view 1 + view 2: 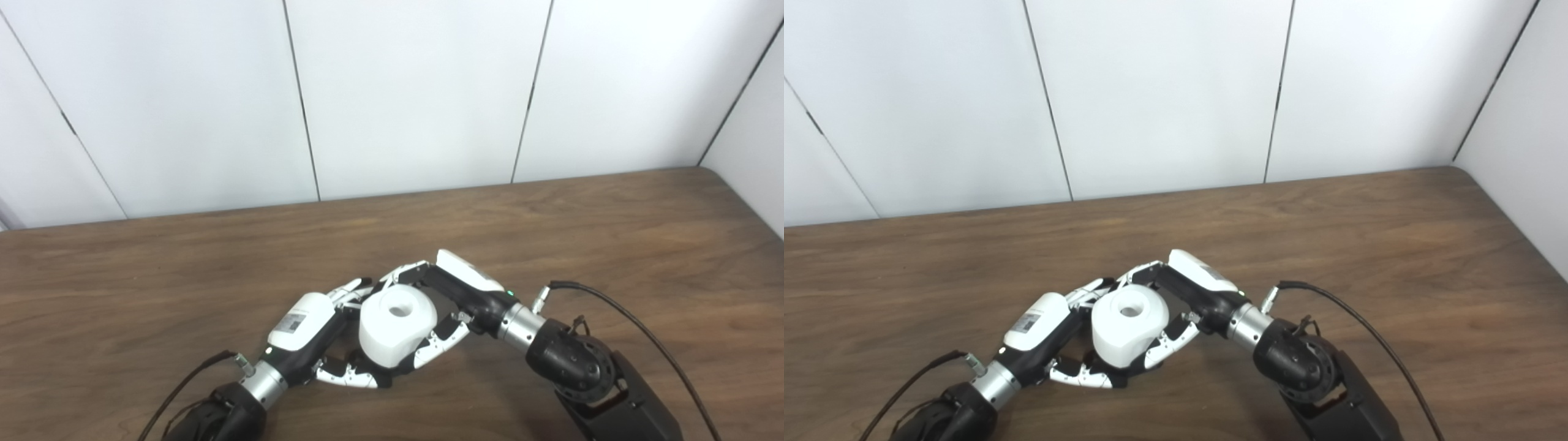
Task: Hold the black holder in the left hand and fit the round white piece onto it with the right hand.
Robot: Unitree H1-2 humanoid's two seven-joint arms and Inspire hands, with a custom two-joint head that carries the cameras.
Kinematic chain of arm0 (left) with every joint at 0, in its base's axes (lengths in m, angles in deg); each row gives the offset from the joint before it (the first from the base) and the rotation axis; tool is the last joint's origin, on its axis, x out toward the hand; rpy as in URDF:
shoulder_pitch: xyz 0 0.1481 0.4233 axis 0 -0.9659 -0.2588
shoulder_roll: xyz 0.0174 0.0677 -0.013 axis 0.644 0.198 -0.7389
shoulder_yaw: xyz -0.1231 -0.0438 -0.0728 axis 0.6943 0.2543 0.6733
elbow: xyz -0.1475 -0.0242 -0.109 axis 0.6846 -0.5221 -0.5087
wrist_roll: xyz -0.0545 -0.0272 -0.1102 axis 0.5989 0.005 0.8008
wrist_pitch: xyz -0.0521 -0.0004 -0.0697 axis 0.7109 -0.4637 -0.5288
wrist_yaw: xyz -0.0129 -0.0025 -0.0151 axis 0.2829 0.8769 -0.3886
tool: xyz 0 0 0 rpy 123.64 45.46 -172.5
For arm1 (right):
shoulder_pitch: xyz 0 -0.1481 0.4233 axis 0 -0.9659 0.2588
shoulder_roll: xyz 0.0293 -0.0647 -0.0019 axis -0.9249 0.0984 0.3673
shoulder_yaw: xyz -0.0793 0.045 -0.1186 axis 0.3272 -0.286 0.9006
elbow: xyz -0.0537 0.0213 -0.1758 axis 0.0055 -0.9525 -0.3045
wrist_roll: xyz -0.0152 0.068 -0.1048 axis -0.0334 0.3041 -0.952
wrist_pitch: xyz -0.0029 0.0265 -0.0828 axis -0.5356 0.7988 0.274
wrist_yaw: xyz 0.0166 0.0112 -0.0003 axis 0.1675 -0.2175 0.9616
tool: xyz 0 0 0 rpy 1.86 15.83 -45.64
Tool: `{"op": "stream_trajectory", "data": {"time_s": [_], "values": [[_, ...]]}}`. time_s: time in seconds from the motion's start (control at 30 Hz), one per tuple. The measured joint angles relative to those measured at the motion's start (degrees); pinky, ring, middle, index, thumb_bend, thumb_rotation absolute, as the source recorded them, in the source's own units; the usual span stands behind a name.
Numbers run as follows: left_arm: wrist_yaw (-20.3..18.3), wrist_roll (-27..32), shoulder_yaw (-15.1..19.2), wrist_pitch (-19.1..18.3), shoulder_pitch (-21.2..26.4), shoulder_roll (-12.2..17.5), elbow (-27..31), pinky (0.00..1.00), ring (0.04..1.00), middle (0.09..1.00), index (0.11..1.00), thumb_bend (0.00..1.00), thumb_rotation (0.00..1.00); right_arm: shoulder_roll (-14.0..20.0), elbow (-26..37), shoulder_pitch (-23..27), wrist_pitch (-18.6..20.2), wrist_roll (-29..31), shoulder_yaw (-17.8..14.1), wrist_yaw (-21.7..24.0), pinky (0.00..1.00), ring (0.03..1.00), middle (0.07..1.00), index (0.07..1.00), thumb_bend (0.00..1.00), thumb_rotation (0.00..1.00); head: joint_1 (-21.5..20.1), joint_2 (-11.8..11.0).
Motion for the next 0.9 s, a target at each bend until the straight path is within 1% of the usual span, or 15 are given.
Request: {"op": "stream_trajectory", "data": {"time_s": [0.1, 0.2, 0.3, 0.47, 0.77, 0.9], "values": [[0.0, 0.0, 0.0, -0.1, 0.0, 0.0, 0.0, 0.91, 0.970, 0.889, 0.479, 0.52, 0.06, -0.1, -0.4, 0.1, -0.2, 0.0, 0.3, 0.0, 0.61, 0.732, 0.731, 0.481, 0.52, 0.13, 0.1, 0.2], [-0.1, 0.0, 0.0, -0.3, -0.1, -0.1, 0.1, 0.92, 0.972, 0.890, 0.478, 0.52, 0.06, -0.2, -0.7, 0.3, -0.3, 0.0, 0.6, -0.1, 0.60, 0.718, 0.726, 0.481, 0.52, 0.13, 0.3, 0.2], [-0.2, 0.0, 0.0, -0.5, -0.1, -0.3, 0.2, 0.91, 0.971, 0.888, 0.478, 0.52, 0.06, -0.5, -1.8, 0.3, -0.7, -0.7, 1.6, 0.0, 0.60, 0.711, 0.725, 0.481, 0.52, 0.13, 0.3, 0.4], [-0.2, 0.0, 0.0, -0.5, -0.1, -0.3, 0.2, 0.90, 0.965, 0.885, 0.478, 0.52, 0.06, -0.4, -2.1, 0.4, -1.7, -1.1, 1.8, 0.0, 0.60, 0.703, 0.722, 0.481, 0.52, 0.13, 0.4, 0.5], [-0.2, 0.0, 0.0, -0.7, -0.1, -0.3, 0.3, 0.91, 0.967, 0.887, 0.478, 0.52, 0.06, 0.9, -2.1, 1.3, -1.8, -1.0, 2.2, 0.9, 0.61, 0.705, 0.719, 0.481, 0.52, 0.13, 0.4, 1.0], [-0.2, 0.0, 0.0, -1.3, -0.4, -0.4, 0.8, 0.91, 0.968, 0.889, 0.478, 0.52, 0.06, 2.3, -1.4, 1.5, -1.8, -0.7, 2.2, 2.0, 0.62, 0.720, 0.722, 0.481, 0.52, 0.13, 0.4, 0.9]]}}
